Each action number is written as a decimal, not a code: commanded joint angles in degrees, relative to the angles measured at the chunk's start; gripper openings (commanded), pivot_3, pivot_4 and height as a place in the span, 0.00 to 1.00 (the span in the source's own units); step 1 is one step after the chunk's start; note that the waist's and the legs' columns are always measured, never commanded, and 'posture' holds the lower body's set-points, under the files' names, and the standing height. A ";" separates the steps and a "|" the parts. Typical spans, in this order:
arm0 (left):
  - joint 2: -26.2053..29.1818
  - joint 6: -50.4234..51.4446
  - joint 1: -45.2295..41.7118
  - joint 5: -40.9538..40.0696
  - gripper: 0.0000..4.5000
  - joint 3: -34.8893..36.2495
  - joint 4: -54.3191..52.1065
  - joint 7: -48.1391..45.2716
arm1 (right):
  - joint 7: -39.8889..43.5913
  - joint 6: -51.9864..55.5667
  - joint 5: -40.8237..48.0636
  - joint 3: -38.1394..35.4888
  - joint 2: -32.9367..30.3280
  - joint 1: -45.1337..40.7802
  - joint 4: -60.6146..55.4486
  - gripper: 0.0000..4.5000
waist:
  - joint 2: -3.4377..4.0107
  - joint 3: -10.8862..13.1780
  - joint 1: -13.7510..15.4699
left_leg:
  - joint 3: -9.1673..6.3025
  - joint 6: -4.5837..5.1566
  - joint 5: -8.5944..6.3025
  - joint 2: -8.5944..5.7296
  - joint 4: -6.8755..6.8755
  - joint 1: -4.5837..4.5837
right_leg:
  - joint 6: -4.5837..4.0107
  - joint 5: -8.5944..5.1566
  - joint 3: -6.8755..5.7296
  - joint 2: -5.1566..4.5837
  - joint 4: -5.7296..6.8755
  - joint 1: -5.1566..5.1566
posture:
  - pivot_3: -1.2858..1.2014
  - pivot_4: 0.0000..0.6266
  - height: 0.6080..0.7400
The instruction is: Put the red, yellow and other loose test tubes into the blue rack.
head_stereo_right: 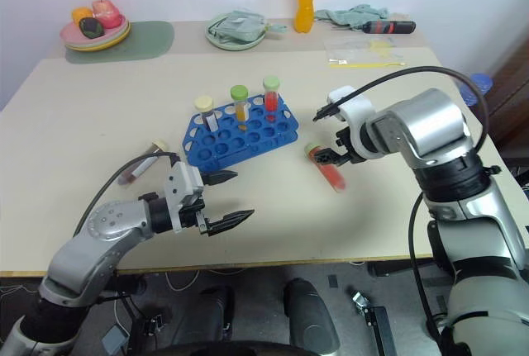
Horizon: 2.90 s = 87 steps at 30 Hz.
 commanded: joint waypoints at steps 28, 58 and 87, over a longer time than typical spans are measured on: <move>0.20 -1.89 7.15 -0.77 1.00 8.34 -2.65 5.90 | -10.74 -38.87 2.27 -24.69 24.32 22.48 -25.34 0.16 | 0.00 -0.02 -0.24 | -0.04 0.02 -0.01 0.03 0.02 -0.16 | 0.02 0.01 -0.01 0.03 0.20 -0.23 | 0.52 0.24 1.00; -0.71 0.60 3.56 -3.35 1.00 9.67 -3.97 7.35 | -16.13 -93.90 -16.18 -19.77 40.54 19.38 20.85 0.16 | 0.01 -0.02 -0.22 | 0.01 -0.01 0.01 0.02 0.04 0.07 | -0.03 0.02 0.04 0.02 0.47 -0.17 | 0.52 0.24 1.00; 27.49 62.28 -24.29 -22.68 1.00 9.38 -4.05 10.24 | 14.08 -80.08 -6.81 -13.69 18.02 25.83 -8.34 0.99 | 0.02 0.03 -0.32 | -0.03 -0.01 0.01 -0.01 -0.01 0.13 | -0.02 -0.01 0.07 0.08 0.53 -0.18 | 0.52 0.24 1.00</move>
